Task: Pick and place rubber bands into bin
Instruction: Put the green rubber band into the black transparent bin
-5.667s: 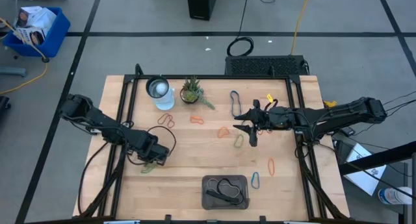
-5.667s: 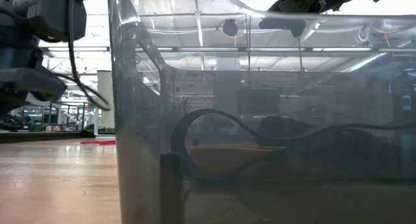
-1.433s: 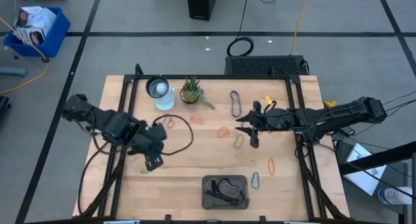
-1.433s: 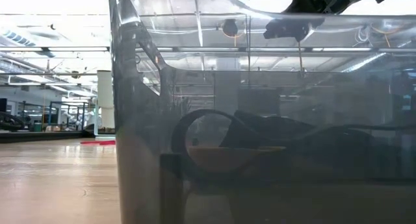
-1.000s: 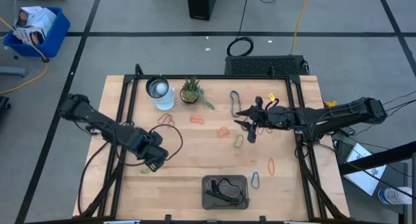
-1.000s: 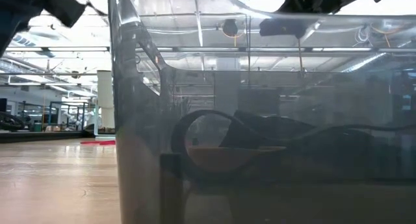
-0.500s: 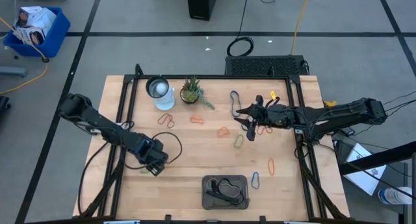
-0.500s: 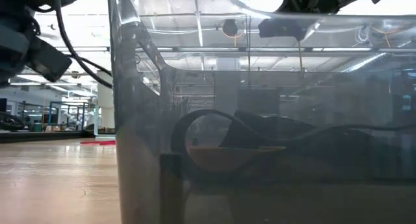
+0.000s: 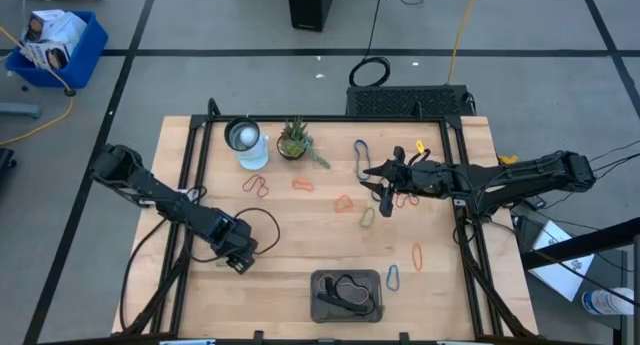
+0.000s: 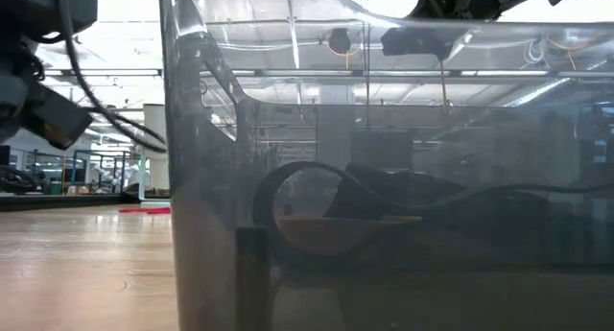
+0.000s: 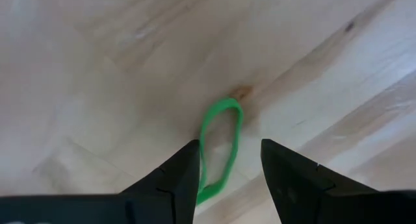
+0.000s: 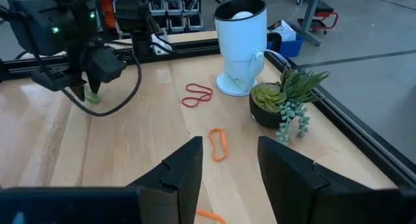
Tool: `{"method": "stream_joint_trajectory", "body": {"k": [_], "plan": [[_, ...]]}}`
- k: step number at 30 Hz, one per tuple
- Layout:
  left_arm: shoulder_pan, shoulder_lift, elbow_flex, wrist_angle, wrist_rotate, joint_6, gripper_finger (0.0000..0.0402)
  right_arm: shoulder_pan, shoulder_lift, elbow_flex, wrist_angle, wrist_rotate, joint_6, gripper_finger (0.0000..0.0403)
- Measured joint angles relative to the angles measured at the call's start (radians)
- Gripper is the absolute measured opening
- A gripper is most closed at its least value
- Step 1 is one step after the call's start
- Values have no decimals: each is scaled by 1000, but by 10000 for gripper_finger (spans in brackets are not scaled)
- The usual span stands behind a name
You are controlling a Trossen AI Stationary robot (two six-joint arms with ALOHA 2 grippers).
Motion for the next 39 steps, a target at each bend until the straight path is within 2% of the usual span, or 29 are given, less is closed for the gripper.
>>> {"method": "stream_joint_trajectory", "body": {"k": [7,29,33,39], "plan": [[-10,40,-7,2,6,-2,170,0,0,0,8,1,-2,141],[-11,38,2,26,0,76,167,0,0,0,22,0,-8,141],[-11,38,2,18,0,84,137,0,0,0,22,-1,-8,141],[-12,38,1,18,-10,105,50,0,0,0,21,-1,-8,141]]}}
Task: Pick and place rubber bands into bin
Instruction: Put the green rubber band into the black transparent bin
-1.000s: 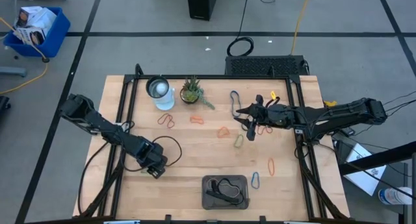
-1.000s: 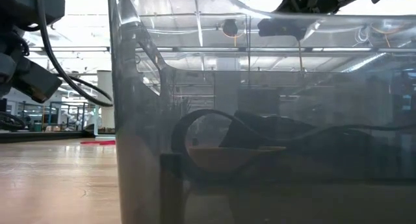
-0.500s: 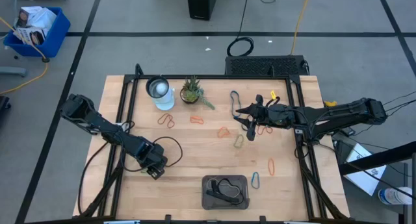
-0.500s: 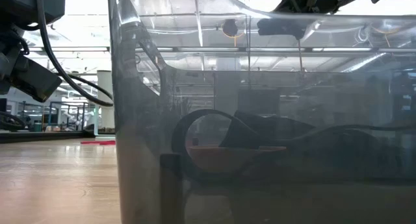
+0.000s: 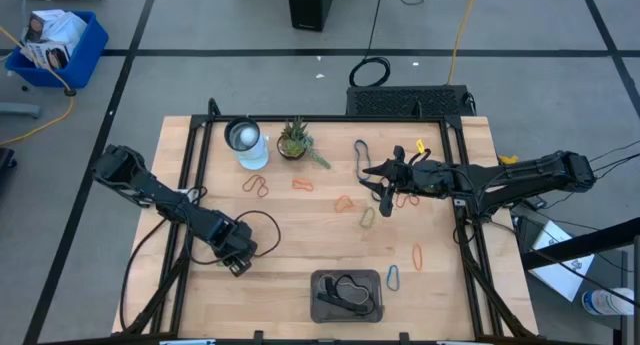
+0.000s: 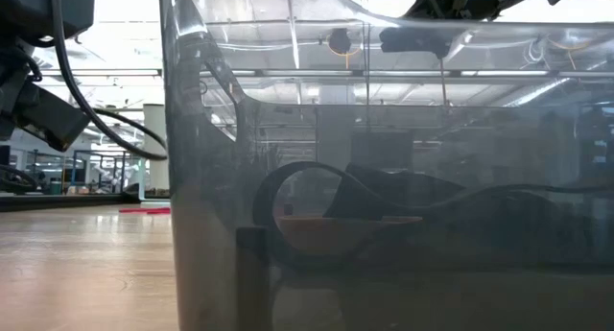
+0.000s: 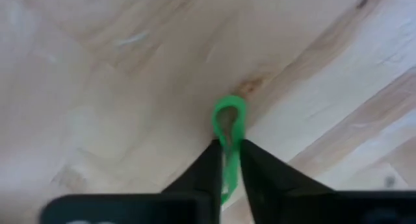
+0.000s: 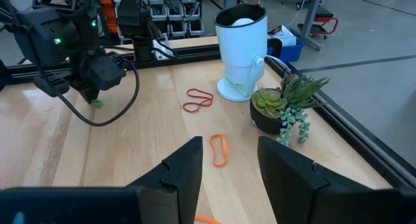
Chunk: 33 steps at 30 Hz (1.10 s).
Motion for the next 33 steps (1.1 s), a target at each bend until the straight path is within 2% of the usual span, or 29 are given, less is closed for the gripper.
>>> {"method": "stream_joint_trajectory", "body": {"k": [3,8,12,14,18,20,24,28,33], "plan": [[0,0,1,9,1,15,10,0,0,0,0,0,0,141],[1,-20,2,18,26,50,5,0,0,0,0,0,0,141],[12,-91,61,63,135,135,3,0,0,0,0,0,0,141],[16,-133,90,86,157,193,3,0,0,-1,0,-1,0,141],[32,-249,150,282,168,308,2,0,0,-1,0,-1,0,141],[43,-300,168,393,124,359,2,0,0,-1,0,-1,0,141],[78,-375,223,557,-44,500,2,0,0,-1,3,-1,0,141],[114,-377,324,556,-188,681,1,0,0,-1,14,-1,0,141],[156,-257,535,488,-222,961,1,0,0,-1,14,-1,0,141]]}}
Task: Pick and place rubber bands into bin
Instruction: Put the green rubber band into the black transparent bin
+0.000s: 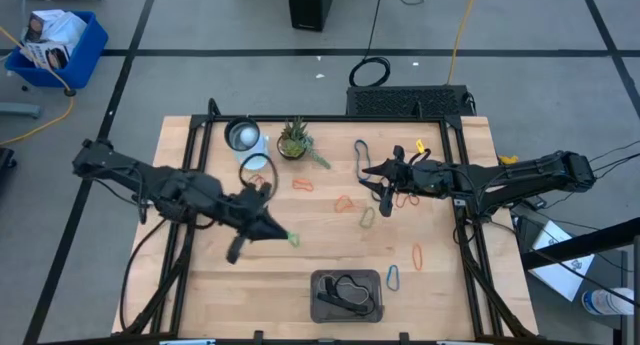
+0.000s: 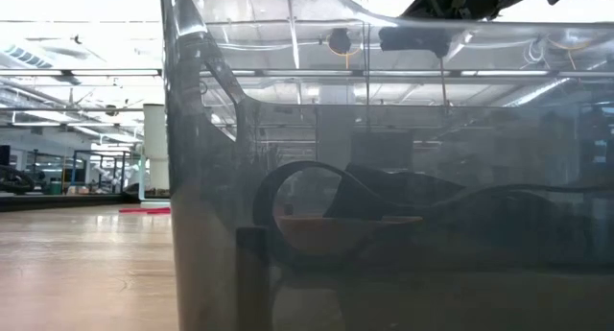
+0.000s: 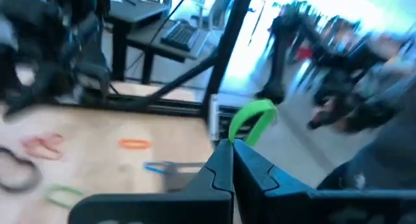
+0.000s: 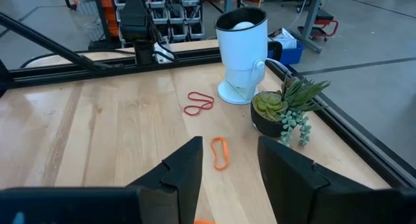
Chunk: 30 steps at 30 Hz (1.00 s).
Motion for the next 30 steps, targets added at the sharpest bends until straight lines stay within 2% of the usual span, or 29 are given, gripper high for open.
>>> {"method": "stream_joint_trajectory", "body": {"k": [3,7,10,13,17,30], "plan": [[16,128,184,-204,6,87,1,0,0,0,-4,0,0,141],[38,317,446,-506,7,102,0,0,0,0,-6,0,0,141],[44,452,588,-598,25,162,0,0,0,0,-11,0,-1,141],[36,561,679,-594,102,228,0,0,0,0,-40,-1,-23,141],[22,677,745,-614,127,242,0,0,0,0,-83,-1,-30,141],[3,970,740,-621,167,129,0,3,0,0,-97,-3,-50,141]]}}
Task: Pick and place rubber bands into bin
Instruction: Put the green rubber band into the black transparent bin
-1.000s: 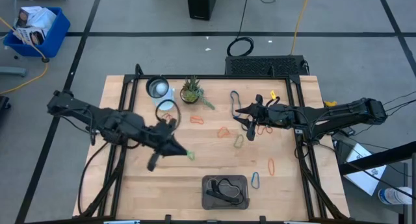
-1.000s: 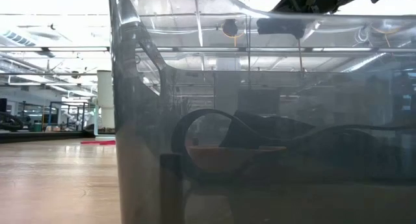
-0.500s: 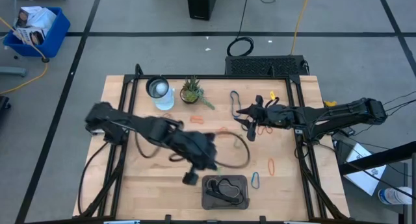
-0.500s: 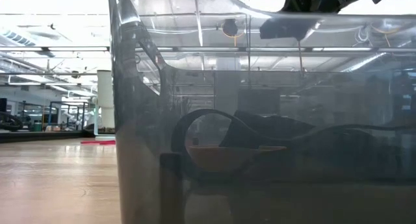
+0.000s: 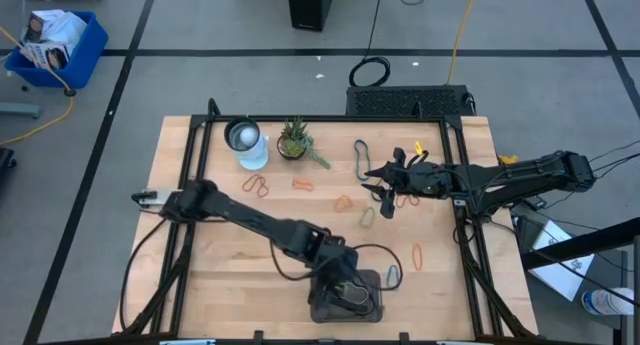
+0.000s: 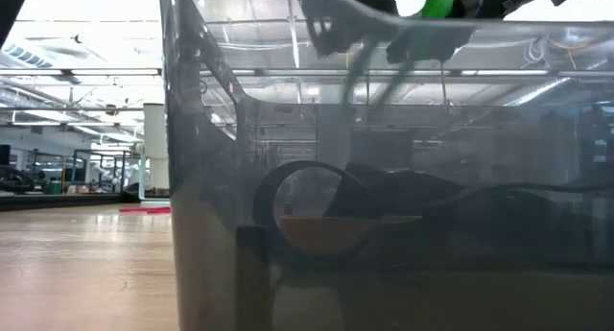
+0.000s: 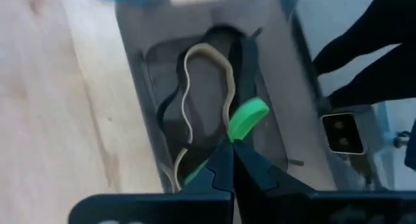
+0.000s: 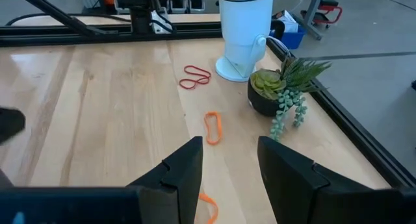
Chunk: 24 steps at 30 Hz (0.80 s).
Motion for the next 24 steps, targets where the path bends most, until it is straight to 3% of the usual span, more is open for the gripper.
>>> {"method": "stream_joint_trajectory", "body": {"k": [8,24], "plan": [[-15,97,0,0,4,-82,3,0,0,0,0,0,-6,141],[-11,91,0,8,-2,-210,50,0,0,0,0,0,-6,141]]}}
